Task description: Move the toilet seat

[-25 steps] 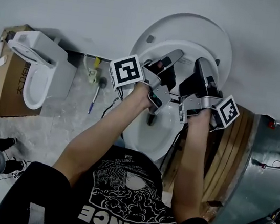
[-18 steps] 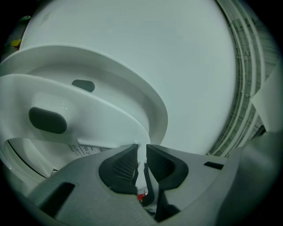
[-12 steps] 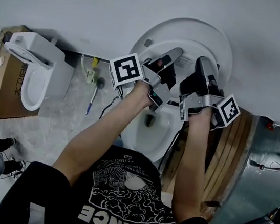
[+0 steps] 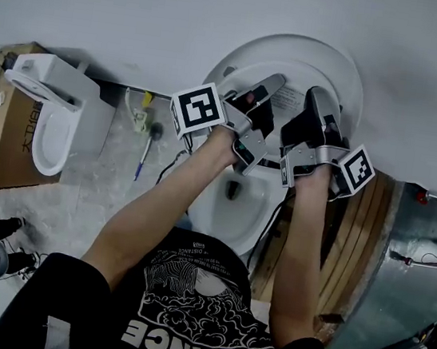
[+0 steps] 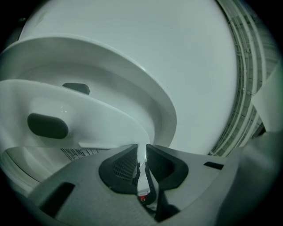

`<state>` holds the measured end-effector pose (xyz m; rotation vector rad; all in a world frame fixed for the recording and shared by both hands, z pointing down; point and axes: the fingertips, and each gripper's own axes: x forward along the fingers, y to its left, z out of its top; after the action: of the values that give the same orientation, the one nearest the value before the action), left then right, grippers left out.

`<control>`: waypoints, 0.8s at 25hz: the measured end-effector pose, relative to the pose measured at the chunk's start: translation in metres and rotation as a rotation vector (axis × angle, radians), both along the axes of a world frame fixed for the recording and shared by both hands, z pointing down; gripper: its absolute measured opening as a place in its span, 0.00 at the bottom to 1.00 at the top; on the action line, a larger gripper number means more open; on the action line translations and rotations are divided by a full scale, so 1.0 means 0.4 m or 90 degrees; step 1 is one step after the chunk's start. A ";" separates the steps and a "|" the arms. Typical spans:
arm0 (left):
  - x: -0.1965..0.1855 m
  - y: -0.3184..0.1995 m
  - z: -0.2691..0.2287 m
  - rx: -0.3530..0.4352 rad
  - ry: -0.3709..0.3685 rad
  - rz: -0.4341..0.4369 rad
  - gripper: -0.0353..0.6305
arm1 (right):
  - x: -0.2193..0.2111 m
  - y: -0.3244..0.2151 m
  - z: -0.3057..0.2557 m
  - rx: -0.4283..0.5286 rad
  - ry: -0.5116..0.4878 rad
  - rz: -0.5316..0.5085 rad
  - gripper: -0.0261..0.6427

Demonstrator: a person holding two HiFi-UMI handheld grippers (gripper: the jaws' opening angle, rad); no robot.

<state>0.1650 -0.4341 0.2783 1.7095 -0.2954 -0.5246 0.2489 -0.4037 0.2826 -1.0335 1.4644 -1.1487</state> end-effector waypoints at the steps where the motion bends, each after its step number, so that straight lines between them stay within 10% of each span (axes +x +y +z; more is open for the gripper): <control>1: 0.000 0.000 0.003 0.001 -0.004 0.000 0.16 | 0.001 0.000 0.002 0.000 -0.001 0.001 0.13; 20: 0.015 -0.069 0.024 0.002 -0.042 0.003 0.15 | 0.013 -0.059 0.020 -0.036 0.052 -0.006 0.12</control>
<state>0.1709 -0.4616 0.2879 1.7322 -0.3382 -0.4656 0.2540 -0.4273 0.2907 -1.1249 1.5105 -1.1722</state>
